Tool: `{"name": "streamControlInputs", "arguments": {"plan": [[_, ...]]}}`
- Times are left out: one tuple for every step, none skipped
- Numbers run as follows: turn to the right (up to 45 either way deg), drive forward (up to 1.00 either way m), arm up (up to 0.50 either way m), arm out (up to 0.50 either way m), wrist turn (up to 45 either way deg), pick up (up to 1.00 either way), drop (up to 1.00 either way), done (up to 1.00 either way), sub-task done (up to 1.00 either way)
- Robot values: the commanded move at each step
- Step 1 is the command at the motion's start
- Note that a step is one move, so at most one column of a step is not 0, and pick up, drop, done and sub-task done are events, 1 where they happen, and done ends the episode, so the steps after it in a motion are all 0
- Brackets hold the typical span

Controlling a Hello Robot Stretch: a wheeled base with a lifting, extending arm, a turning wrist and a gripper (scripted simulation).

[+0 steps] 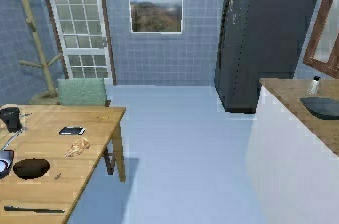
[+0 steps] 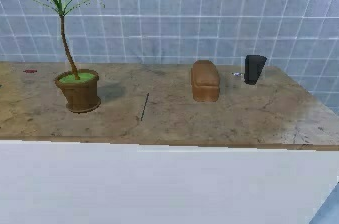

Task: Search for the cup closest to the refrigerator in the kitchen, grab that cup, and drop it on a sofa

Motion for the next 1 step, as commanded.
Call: {"name": "streamControlInputs", "arguments": {"plan": [[3.0, 0.00, 0.00, 0.00, 0.0, 0.00, 0.00, 0.00, 0.00]]}}
